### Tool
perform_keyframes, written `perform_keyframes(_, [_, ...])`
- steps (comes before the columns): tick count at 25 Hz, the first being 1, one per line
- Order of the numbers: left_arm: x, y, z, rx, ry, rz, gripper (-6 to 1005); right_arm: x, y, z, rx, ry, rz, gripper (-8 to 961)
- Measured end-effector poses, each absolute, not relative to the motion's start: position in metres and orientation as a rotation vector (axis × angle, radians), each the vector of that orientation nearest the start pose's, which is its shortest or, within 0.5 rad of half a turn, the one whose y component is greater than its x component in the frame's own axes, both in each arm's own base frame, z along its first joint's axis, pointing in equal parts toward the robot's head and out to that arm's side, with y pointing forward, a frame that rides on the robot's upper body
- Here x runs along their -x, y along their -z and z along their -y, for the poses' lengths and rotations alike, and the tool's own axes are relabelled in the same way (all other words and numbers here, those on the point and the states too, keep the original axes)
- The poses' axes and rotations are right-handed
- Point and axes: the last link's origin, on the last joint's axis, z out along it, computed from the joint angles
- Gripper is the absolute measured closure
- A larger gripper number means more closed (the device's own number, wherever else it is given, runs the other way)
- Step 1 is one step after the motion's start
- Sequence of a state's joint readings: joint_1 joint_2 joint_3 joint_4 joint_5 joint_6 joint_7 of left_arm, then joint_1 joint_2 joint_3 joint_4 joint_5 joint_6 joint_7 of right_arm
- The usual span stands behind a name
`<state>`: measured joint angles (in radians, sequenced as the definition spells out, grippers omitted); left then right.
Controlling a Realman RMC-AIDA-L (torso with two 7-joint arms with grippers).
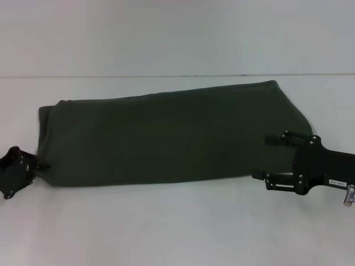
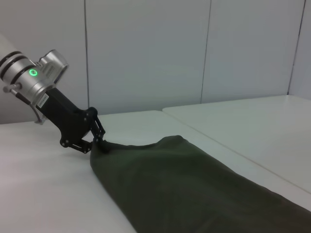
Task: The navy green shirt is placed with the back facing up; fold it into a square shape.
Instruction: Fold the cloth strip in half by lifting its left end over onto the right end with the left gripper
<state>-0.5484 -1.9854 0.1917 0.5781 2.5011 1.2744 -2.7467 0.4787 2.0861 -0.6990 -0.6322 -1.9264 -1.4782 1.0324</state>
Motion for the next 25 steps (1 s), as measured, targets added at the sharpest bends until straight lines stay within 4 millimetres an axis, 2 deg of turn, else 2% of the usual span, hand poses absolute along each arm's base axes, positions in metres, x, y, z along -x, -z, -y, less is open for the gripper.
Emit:
perform_keyframes(4, [0.376, -0.054, -0.334, -1.667, -0.904, -2.968, 936, -0.278, 0.003, -0.326, 2.63, -0.626, -0.254, 77])
perform_keyframes(10, [0.376, -0.052, -0.336, -1.723, -0.895, -2.96, 960, -0.278, 0.002, -0.326, 2.63, -0.63, -0.255, 77])
perform_keyframes(16, [0.378, -0.058, -0.34, -1.812, -0.978, -2.946, 980, -0.278, -0.001, -0.326, 2.598, -0.662, -0.266, 78])
perform_keyframes(25, [0.398, -0.104, -0.344, -1.914, -1.094, -3.062, 980, -0.28, -0.007, -0.326, 2.55, -0.694, -0.288, 77])
